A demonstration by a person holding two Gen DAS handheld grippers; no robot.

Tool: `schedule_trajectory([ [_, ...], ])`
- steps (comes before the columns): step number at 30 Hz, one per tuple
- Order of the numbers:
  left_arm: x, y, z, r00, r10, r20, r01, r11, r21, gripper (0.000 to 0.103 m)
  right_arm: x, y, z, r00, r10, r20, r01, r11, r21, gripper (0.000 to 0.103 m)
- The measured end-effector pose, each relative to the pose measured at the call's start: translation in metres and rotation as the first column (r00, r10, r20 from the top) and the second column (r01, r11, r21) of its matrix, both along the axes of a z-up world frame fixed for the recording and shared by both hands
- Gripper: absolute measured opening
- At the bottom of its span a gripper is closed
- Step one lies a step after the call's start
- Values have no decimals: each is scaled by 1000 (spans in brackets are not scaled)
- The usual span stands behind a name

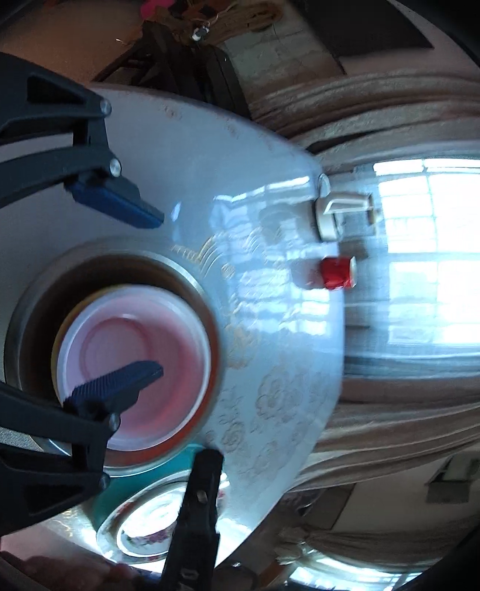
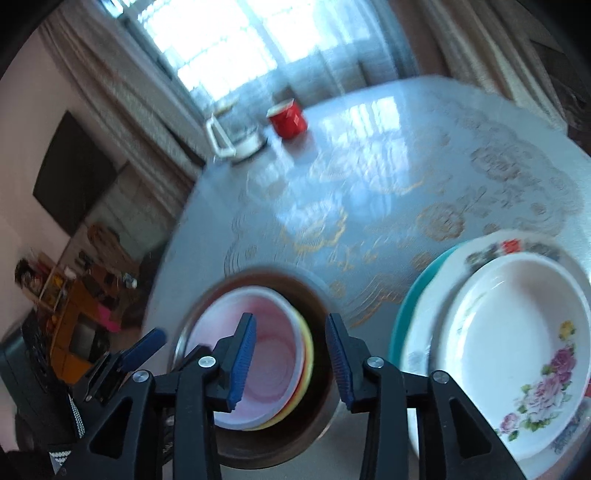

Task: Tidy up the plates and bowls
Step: 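Move both grippers to the rim of the steel bowl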

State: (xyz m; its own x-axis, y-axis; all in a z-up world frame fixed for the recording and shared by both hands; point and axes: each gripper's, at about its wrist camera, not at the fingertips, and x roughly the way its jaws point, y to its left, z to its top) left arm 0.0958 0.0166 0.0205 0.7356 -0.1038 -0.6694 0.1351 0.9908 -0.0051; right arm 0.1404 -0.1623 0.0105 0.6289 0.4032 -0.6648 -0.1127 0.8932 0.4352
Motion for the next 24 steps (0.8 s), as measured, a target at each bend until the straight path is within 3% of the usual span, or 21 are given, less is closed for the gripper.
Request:
schedule_trajectory([
  [4, -4, 15, 5, 999, 47, 3, -47, 998, -36, 84, -14, -16, 8, 997, -58, 57, 55, 998, 42, 53],
  [6, -5, 22, 3, 998, 65, -13, -65, 996, -65, 84, -19, -20, 8, 996, -86, 24, 85, 996, 42, 60],
  [13, -17, 35, -7, 993, 96, -71, -101, 992, -76, 84, -28, -20, -4, 997, -56, -53, 58, 998, 37, 60],
  [20, -32, 48, -13, 990, 124, -72, -129, 989, -69, 89, -43, -9, -4, 1000, 1, 6, -1, 1000, -11, 60],
  [24, -35, 52, -17, 986, 145, -81, -150, 987, -51, 92, -46, -6, -11, 1000, -12, -23, 11, 997, -71, 60],
])
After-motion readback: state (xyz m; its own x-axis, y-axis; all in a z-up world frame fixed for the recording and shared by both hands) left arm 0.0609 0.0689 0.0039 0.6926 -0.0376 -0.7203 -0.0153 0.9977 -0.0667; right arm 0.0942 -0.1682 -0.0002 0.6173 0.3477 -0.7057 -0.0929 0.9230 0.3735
